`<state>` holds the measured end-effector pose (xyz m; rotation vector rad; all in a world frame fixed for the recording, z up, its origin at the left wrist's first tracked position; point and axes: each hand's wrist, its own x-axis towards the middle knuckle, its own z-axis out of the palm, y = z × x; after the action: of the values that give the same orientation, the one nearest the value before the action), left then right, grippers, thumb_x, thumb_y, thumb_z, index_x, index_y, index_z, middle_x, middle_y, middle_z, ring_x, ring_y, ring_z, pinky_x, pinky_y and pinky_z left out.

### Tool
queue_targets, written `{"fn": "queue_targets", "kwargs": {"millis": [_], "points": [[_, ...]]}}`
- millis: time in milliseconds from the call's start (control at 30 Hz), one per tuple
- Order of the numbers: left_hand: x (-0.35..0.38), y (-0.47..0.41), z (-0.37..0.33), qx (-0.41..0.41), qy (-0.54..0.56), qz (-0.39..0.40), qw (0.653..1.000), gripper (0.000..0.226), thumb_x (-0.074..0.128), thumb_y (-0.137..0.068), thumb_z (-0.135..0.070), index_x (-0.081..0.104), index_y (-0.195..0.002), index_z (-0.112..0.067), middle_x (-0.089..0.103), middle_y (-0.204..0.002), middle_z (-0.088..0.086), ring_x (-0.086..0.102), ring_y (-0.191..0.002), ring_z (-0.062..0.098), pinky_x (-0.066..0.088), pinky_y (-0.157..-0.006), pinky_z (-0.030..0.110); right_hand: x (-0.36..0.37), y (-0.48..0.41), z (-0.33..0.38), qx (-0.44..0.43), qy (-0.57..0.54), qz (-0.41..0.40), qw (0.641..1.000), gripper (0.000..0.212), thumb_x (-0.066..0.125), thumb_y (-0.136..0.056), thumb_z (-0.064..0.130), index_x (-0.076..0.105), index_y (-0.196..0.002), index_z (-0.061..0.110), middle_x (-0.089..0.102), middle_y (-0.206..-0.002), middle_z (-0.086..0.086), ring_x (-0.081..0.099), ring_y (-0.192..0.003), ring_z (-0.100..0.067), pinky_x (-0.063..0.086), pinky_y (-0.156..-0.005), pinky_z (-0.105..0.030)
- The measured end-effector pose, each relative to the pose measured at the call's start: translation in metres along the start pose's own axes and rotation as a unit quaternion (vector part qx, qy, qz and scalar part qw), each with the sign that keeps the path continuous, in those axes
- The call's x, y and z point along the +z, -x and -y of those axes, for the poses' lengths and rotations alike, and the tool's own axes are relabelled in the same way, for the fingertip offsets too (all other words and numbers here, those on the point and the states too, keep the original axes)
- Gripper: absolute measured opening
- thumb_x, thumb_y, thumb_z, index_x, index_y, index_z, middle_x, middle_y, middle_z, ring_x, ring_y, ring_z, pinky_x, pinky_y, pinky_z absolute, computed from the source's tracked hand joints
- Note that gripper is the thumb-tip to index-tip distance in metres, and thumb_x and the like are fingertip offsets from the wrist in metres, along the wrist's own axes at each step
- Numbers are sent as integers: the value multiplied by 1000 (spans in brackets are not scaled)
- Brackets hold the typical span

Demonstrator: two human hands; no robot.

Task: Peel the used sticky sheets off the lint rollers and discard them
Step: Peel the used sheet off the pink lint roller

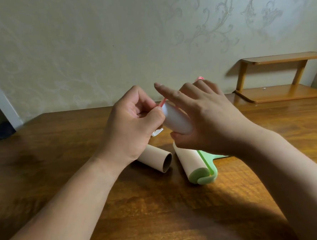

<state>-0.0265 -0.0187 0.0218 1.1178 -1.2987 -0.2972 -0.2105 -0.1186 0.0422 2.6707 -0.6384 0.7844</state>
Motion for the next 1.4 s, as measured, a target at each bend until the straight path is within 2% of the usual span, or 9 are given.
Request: {"fn": "queue_targets", "kwargs": {"millis": [267,433,500,633,833,1000,1167,1300,1400], "points": [[-1,-2,7,5,-14,-1,1000,15,72,-84,-29,61,-87,-19,66,-91,35,64,-91,62,58,-84,78,5,1,-1,2,-5,-16,1000,104,68,-81,57,27,-173,30,59,-120,-3,52,-114,-29,35,-115,-47],[-3,-2,10,9,-56,-24,998,5,60,-83,-26,65,-85,-25,77,-80,7,80,-81,29,69,-84,59,5,0,2,15,-23,-17,999,106,67,-79,57,25,-173,31,59,-119,-4,51,-113,-30,36,-112,-48],[-2,-2,10,5,-50,-16,999,11,59,-89,-20,67,-85,-26,78,-83,5,80,-84,23,71,-84,52,5,0,1,20,-20,-14,1000,107,67,-80,58,23,-173,32,58,-120,-3,50,-113,-29,36,-111,-46],[1,2,8,9,-54,0,998,19,68,-92,-38,66,-97,-20,79,-91,7,81,-86,21,70,-81,44,6,1,0,28,-23,-18,999,107,68,-79,58,25,-173,32,59,-118,-3,52,-113,-30,35,-113,-47],[2,2,9,-1,-58,-19,998,20,71,-87,-38,64,-93,-21,76,-89,15,78,-89,41,65,-86,66,7,1,3,15,12,-32,999,102,66,-80,57,30,-172,30,60,-119,-5,55,-115,-34,33,-118,-53],[3,0,10,-11,-25,-32,999,23,64,-79,-34,66,-94,-17,76,-87,23,72,-89,54,63,-84,71,10,-1,7,22,20,-45,999,102,63,-80,57,28,-172,29,60,-119,-6,55,-114,-33,36,-117,-54],[10,4,15,-56,45,-31,997,39,73,-83,-45,64,-116,-25,83,-106,-6,82,-101,12,65,-78,25,14,0,6,45,-10,-80,996,99,62,-82,62,34,-170,27,62,-115,-5,56,-111,-33,35,-113,-50],[20,6,20,-116,45,-43,991,62,87,-74,-65,64,-122,-34,79,-124,1,76,-122,26,66,-98,52,18,0,11,79,-33,-75,994,99,49,-85,72,30,-172,27,63,-119,-2,56,-114,-31,34,-113,-47],[16,3,18,-134,66,-70,986,57,88,-71,-61,71,-117,-33,81,-118,1,79,-115,25,68,-86,47,21,0,17,85,-56,-82,991,102,50,-87,77,28,-172,23,63,-121,-2,55,-114,-29,34,-113,-46]]}}
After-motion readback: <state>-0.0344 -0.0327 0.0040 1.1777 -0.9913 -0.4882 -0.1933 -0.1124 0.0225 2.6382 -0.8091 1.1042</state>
